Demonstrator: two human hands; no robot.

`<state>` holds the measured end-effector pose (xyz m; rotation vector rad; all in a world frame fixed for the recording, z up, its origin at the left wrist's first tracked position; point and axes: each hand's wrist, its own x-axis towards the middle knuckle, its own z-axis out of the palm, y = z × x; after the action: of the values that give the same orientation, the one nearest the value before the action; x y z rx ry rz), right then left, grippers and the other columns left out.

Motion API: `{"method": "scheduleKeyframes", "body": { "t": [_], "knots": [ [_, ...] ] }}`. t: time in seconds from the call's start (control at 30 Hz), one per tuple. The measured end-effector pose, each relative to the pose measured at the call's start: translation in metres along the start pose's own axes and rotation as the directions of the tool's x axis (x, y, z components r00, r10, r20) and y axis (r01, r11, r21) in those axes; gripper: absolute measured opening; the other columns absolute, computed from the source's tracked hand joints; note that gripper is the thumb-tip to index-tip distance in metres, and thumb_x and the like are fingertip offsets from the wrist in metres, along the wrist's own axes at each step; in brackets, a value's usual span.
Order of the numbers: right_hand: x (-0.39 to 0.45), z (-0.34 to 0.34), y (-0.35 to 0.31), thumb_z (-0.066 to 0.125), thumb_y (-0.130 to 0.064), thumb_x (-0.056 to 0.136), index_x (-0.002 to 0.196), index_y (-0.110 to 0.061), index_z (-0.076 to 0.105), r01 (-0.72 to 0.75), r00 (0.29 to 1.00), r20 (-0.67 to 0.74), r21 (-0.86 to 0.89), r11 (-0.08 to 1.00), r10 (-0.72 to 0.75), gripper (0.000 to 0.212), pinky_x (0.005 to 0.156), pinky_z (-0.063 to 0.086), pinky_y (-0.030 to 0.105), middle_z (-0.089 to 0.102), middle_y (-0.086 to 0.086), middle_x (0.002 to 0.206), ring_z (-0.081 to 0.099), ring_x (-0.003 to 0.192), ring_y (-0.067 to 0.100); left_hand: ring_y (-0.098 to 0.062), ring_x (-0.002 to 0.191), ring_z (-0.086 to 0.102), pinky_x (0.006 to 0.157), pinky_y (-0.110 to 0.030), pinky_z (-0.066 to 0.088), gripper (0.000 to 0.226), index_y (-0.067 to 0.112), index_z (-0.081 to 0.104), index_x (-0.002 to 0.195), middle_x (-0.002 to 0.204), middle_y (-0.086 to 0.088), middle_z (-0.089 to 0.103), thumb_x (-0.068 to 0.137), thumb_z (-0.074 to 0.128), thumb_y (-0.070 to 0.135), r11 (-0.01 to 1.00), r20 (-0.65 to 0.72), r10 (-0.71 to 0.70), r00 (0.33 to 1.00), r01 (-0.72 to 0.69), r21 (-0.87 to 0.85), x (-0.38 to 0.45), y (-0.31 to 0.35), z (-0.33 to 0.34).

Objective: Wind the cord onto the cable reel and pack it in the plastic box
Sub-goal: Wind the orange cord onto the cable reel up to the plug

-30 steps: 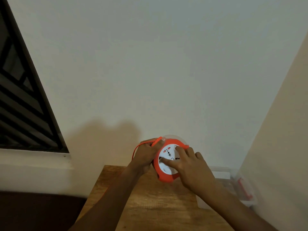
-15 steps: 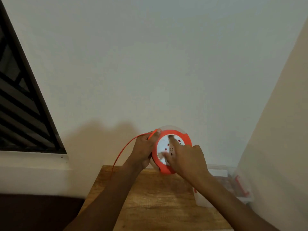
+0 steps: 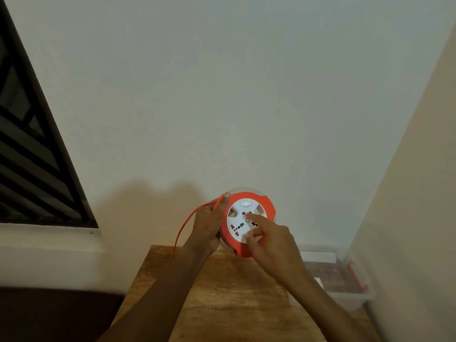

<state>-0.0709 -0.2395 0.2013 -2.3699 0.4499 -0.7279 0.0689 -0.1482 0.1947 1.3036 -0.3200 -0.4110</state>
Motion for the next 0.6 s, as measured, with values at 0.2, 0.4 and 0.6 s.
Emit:
{"method": "scheduleKeyframes", "body": {
  "t": [0.2,0.4,0.6],
  "knots": [
    [0.012,-0.016,0.011,0.072,-0.018,0.083,0.114,-0.021,0.069,0.672,0.739,0.51,-0.51,0.537,-0.44,0.031,0.087,0.054,0.051,0.036,0.009,0.153,0.051,0.12,0.037,-0.03,0.09,0.081,0.081,-0.046,0.066,0.038,0.017,0.075,0.113,0.104,-0.006,0.083,0.094,0.065,0.048,0.996,0.111,-0.011,0.994,0.002,0.084,0.002,-0.003,-0.006],
    [0.016,-0.018,0.012,0.074,-0.028,0.083,0.12,-0.021,0.066,0.7,0.713,0.592,-0.581,0.415,-0.375,0.038,0.099,0.044,0.057,0.033,0.012,0.154,0.044,0.128,0.043,-0.029,0.088,0.081,0.075,-0.039,0.067,0.049,0.016,0.074,0.114,0.101,-0.004,0.083,0.087,0.066,0.055,0.975,0.214,0.001,0.977,-0.048,0.215,0.004,0.002,-0.007],
    [0.019,-0.019,0.002,0.069,-0.026,0.087,0.126,-0.022,0.06,0.749,0.663,0.659,-0.583,0.316,-0.355,0.04,0.092,0.048,0.057,0.037,0.016,0.149,0.046,0.123,0.041,-0.029,0.085,0.081,0.069,-0.034,0.065,0.034,0.017,0.076,0.11,0.098,-0.004,0.083,0.096,0.066,0.046,0.965,0.261,-0.048,0.964,-0.022,0.26,0.004,-0.002,-0.013]
  ]
}}
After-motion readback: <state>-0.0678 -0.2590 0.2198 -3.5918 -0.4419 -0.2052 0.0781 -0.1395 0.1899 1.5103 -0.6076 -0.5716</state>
